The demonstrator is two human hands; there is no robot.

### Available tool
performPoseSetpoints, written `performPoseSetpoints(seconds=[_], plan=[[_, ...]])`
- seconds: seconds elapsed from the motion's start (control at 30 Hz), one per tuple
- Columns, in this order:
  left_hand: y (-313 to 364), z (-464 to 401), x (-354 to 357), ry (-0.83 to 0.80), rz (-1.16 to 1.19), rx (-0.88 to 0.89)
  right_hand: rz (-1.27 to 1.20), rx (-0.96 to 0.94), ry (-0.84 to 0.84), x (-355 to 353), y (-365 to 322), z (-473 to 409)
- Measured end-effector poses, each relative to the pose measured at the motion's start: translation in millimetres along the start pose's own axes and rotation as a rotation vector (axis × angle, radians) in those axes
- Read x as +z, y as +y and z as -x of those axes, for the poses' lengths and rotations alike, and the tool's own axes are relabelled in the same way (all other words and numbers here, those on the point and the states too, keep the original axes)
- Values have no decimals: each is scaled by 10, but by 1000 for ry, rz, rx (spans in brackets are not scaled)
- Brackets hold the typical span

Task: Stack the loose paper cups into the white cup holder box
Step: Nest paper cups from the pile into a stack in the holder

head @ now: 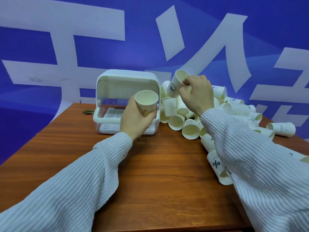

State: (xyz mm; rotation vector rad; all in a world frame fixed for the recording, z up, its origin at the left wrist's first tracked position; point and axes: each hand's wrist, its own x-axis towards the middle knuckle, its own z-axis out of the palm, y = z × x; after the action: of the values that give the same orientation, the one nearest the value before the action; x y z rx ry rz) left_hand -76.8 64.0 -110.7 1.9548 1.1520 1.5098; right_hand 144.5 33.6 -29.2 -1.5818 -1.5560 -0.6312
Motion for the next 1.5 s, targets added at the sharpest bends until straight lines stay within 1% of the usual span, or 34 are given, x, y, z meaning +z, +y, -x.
performPoseSetpoints(seconds=[0.03,0.1,0.2,0.33,0.43,0.5,0.63,0.83,0.9,0.93,1.03,1.07,1.23,1.4,1.43,1.5], plan=[[-13,-26,-65,45,7,-22,-79,-24,-10,27,-88,6],[-52,-82,-203,144,-1,-58,-203,-67,-87,115,-257,9],[-117,-140,-389,221,-10,-107,-225,-159,-198,251,-481,2],[-207,-143,-552,202,-36,-176,-61,-234,-382,450,-635,-11],[-240,-124,-610,167,-56,-183,22,-273,-481,584,-679,-9],[-244,-121,-623,148,-63,-173,53,-275,-532,646,-700,-16],[-241,-164,-621,167,-72,-123,110,-265,-664,744,-752,10],[-217,-357,-563,123,-78,-107,139,-295,-775,852,-741,125],[-197,-435,-521,110,-69,-108,87,-278,-776,855,-700,93],[-180,-476,-499,106,-57,-104,50,-248,-744,845,-674,77],[-116,-586,-426,106,-47,-90,-55,-134,-575,734,-603,20],[-88,-620,-401,109,-46,-85,-73,-113,-546,696,-581,10],[21,-768,-239,127,-25,-40,-70,-80,-515,633,-429,43],[-24,-807,-83,44,-124,-18,-55,-110,-511,601,-331,108],[-50,-796,-61,14,-153,-30,-53,-118,-510,594,-318,118],[-110,-766,-23,-97,-216,-78,-50,-121,-508,578,-304,125]])
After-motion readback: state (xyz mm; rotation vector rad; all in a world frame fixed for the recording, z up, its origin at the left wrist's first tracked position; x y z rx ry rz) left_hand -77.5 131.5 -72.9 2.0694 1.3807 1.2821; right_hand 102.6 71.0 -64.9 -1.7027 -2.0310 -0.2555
